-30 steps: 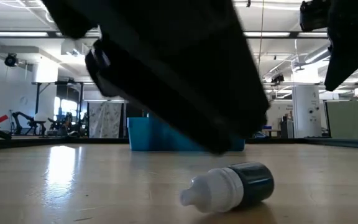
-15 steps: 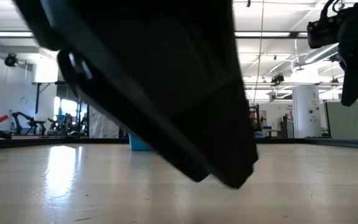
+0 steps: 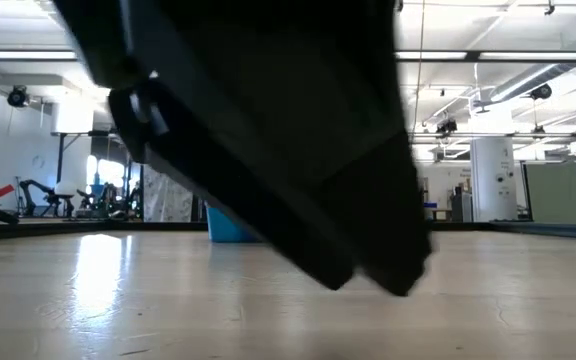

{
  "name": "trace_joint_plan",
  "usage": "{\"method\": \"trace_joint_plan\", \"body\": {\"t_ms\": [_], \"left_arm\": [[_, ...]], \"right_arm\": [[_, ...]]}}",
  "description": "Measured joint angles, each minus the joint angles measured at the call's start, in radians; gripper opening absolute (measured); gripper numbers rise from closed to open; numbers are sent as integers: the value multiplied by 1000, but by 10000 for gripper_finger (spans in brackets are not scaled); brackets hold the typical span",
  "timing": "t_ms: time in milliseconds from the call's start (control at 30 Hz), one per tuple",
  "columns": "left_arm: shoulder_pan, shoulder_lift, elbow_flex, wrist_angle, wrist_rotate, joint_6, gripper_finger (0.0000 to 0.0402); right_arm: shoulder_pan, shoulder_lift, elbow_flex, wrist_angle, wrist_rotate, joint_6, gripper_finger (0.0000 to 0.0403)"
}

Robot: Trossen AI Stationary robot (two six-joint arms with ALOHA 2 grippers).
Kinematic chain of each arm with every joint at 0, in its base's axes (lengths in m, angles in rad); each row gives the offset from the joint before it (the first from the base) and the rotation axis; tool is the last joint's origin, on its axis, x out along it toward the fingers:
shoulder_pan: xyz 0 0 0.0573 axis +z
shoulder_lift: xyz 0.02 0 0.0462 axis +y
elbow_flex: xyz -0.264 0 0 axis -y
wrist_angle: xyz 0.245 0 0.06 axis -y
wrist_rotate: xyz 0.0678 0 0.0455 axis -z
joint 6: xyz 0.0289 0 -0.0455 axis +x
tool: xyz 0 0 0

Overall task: Pick & Place food coloring
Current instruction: Put the small blue food coloring bottle in the blue bin

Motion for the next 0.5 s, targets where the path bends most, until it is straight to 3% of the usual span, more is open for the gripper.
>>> {"method": "trace_joint_plan", "body": {"t_ms": [267,500], "left_arm": [[-3,0,0,176,34,226,146],[0,9,-1,194,33,281,146]], "right_arm": [[0,136,-1,304,3,-86,231],[1,351,87,375,11,0,231]]}}
